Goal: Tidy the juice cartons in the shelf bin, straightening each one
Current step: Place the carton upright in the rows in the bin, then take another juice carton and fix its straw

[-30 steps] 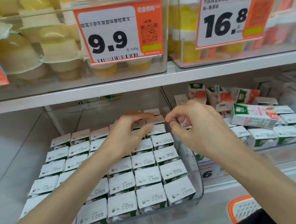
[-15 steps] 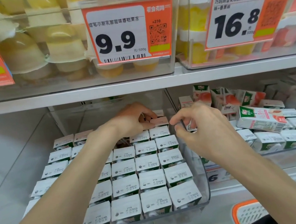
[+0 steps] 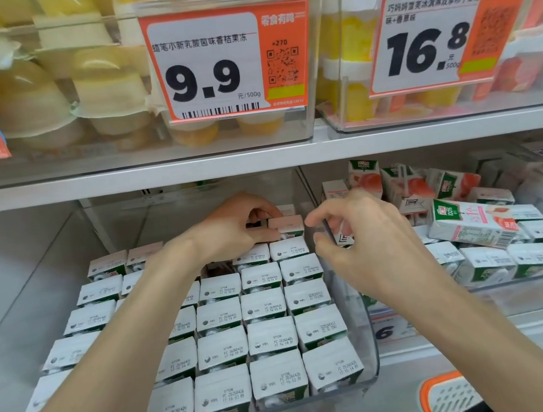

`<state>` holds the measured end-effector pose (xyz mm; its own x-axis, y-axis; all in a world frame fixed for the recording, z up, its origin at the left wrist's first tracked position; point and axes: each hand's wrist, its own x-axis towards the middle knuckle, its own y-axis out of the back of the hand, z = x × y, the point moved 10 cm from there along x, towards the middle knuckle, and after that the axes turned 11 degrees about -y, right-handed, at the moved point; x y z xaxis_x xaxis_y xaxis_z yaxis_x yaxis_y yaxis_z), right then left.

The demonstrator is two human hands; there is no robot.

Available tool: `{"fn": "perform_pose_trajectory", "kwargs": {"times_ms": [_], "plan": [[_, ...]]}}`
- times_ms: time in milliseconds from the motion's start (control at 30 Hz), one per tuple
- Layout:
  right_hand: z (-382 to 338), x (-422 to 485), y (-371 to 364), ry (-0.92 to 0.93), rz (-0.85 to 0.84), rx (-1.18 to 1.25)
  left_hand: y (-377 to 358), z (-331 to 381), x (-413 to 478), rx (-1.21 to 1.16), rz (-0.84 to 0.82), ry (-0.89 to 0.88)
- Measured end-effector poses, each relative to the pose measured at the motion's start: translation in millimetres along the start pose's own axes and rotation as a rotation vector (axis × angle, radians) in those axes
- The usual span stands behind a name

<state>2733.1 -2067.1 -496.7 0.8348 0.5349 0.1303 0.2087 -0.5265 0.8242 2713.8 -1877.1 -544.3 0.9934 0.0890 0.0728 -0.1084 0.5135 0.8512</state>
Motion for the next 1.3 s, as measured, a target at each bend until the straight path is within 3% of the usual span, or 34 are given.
{"fn": "perform_pose_trajectory", "kwargs": {"times_ms": [167, 333, 633, 933, 1167, 1300], "plan": [[-10, 13, 2, 0.006, 0.018, -0.089, 14, 12, -19, -0.098, 0.165, -0.148], [-19, 41, -23, -0.008, -0.096, -0.212, 13, 16, -29, -0.098, 0.225, -0.184], [-28, 37, -8, 0.072, -0.051, 0.039, 27, 9, -58, -0.13, 0.311, -0.107], [-80, -23, -21, 0.411, 0.018, 0.01, 53, 19, -153, -0.05, 0.321, -0.043], [-105, -47, -51, 0.376, -0.268, 0.308, 60, 22, -198, -0.111, 0.354, -0.001], [-104, -42, -59, 0.275, -0.359, 0.54, 55, 12, -203, -0.389, 0.36, 0.031]]}}
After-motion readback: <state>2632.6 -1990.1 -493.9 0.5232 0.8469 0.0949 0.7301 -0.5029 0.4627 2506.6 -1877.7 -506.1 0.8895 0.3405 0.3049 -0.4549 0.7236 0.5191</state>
